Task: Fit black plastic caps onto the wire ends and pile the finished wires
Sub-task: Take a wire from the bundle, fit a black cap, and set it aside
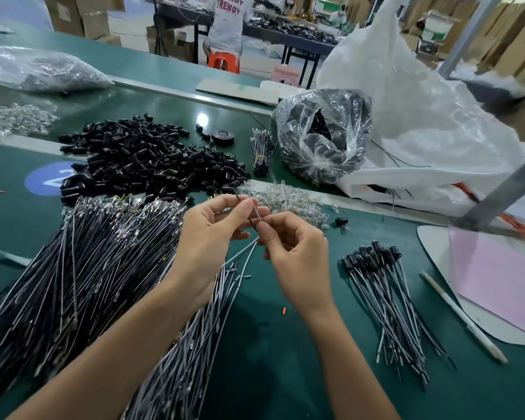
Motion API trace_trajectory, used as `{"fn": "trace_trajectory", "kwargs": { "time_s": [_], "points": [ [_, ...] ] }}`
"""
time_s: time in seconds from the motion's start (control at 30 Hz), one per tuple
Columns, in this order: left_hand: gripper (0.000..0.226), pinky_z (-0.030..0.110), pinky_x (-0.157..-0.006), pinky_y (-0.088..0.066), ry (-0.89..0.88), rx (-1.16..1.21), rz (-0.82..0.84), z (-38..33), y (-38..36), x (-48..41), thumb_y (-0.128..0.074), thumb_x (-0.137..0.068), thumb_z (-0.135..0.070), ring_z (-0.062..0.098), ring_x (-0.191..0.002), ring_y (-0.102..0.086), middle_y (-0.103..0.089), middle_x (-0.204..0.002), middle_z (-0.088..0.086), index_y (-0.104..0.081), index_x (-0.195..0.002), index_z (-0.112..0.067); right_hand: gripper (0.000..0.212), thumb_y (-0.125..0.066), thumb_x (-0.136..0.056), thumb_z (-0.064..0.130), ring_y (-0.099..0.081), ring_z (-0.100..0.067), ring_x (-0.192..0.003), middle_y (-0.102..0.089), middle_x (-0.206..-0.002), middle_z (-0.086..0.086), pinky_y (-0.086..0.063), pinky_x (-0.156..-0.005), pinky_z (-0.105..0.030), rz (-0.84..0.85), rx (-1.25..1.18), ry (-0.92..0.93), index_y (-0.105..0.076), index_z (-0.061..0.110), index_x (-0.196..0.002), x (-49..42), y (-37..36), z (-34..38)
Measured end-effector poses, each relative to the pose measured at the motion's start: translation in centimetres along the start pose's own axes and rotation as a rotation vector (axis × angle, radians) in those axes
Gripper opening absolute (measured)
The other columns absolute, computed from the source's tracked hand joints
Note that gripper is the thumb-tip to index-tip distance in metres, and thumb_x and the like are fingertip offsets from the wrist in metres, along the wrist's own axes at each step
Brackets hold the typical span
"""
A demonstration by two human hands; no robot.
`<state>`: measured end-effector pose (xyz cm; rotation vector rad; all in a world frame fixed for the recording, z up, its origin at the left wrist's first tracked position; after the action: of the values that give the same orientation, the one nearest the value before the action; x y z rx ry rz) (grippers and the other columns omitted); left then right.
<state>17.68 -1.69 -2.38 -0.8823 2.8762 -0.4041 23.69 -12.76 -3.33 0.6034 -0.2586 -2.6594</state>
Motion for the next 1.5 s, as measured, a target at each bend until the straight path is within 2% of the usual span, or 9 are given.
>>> {"fn": "trace_trajectory", "kwargs": {
  "time_s": [0.2, 0.33, 0.43, 0.53, 0.67, 0.93, 1.1, 1.3, 1.5],
  "points": [
    [0.013, 0.031, -0.079, -0.051, 0.006, -0.008, -0.004, -0.2, -0.1, 0.1, -0.061, -0.093, -0.016, 0.015, -0.085, -0.073, -0.077, -0.092, 0.004, -0.073, -0.096, -0.011, 0.011, -0.069, -0.091, 0.014, -0.058, -0.019, -0.055, -0.066, -0.064, 0.008, -0.053, -0.057, -0.042, -0.001, 0.037, -0.001, -0.071, 0.022, -0.082, 0.1, 0.4, -0.1],
    [0.02, 0.023, -0.071, -0.054, -0.005, -0.094, -0.003, -1.3, 1.6, -1.0, -0.069, -0.086, -0.011, 0.009, -0.087, -0.072, -0.077, -0.093, -0.004, -0.069, -0.105, -0.018, 0.013, -0.068, -0.091, 0.017, -0.054, -0.007, -0.056, -0.062, -0.063, 0.01, -0.047, -0.057, -0.027, -0.119, 0.133, -0.007, -0.068, 0.02, -0.079, 0.0, 1.3, -0.8],
    [0.022, 0.016, -0.07, -0.053, -0.132, -0.577, -0.046, -2.7, 3.9, -3.9, -0.073, -0.084, -0.009, 0.006, -0.081, -0.071, -0.076, -0.087, -0.009, -0.071, -0.1, -0.024, 0.013, -0.066, -0.092, 0.013, -0.051, 0.001, -0.053, -0.06, -0.063, 0.01, -0.038, -0.053, -0.01, -0.188, 0.146, -0.03, -0.067, 0.015, -0.08, 0.1, 2.0, -1.1],
    [0.028, 0.031, -0.089, -0.054, -0.222, -1.108, -0.067, -2.9, 4.4, -8.1, -0.063, -0.088, 0.0, 0.015, -0.093, -0.067, -0.073, -0.103, 0.001, -0.073, -0.107, -0.017, 0.014, -0.064, -0.093, 0.009, -0.05, 0.002, -0.051, -0.06, -0.063, 0.005, -0.036, -0.049, -0.006, -0.203, 0.142, -0.021, -0.066, 0.011, -0.079, 0.1, 2.1, -1.2],
    [0.046, 0.043, -0.092, -0.053, -0.152, -1.402, 0.084, -0.6, 3.2, -11.8, -0.052, -0.082, 0.012, 0.032, -0.105, -0.063, -0.067, -0.118, 0.014, -0.069, -0.118, -0.012, 0.013, -0.065, -0.092, 0.01, -0.051, 0.001, -0.055, -0.061, -0.065, 0.008, -0.037, -0.054, -0.008, -0.214, 0.21, -0.011, -0.067, 0.014, -0.08, 0.1, 2.1, -1.5],
    [0.026, 0.041, -0.084, -0.051, -0.227, -1.633, 0.056, 1.0, 3.7, -14.3, -0.056, -0.087, 0.009, 0.032, -0.105, -0.057, -0.058, -0.116, 0.013, -0.064, -0.108, -0.004, 0.012, -0.065, -0.092, 0.012, -0.052, -0.004, -0.061, -0.062, -0.067, 0.009, -0.039, -0.057, -0.01, -0.214, 0.246, -0.019, -0.066, 0.015, -0.081, 0.1, 2.3, -2.0],
    [0.018, 0.031, -0.084, -0.051, -0.248, -1.085, -0.065, -0.1, 3.4, -11.9, -0.065, -0.09, -0.007, 0.022, -0.095, -0.061, -0.066, -0.102, 0.008, -0.062, -0.108, -0.008, 0.012, -0.066, -0.092, 0.012, -0.052, -0.006, -0.06, -0.062, -0.067, 0.009, -0.039, -0.057, -0.01, -0.211, 0.26, -0.016, -0.066, 0.015, -0.08, 0.1, 2.4, -2.1],
    [0.018, 0.019, -0.063, -0.057, 0.302, 0.093, 0.114, 0.0, 3.3, -4.4, -0.062, -0.083, 0.007, 0.015, -0.073, -0.072, -0.074, -0.091, 0.014, -0.069, -0.097, -0.001, 0.009, -0.071, -0.088, 0.011, -0.055, 0.0, -0.058, -0.064, -0.066, 0.012, -0.04, -0.057, -0.009, -0.15, 0.254, -0.003, -0.07, 0.015, -0.081, 0.0, 2.9, -1.8],
    [0.031, 0.016, -0.057, -0.056, 0.333, 0.274, 0.068, 0.6, 4.0, -1.6, -0.066, -0.065, 0.001, 0.013, -0.067, -0.071, -0.073, -0.083, 0.012, -0.069, -0.096, 0.0, 0.01, -0.073, -0.086, 0.008, -0.058, -0.002, -0.06, -0.067, -0.067, 0.012, -0.042, -0.057, -0.009, -0.107, 0.263, 0.059, -0.071, 0.015, -0.08, 0.0, 3.0, -1.1]
  ]
}}
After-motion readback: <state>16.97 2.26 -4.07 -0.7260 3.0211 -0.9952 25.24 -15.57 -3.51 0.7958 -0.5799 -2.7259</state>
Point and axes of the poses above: each hand's wrist, its own x-axis away from the middle knuckle, its own y-axis out of the back of the hand, z = x × y, the point moved 2 cm from there along -x, towards the middle knuckle
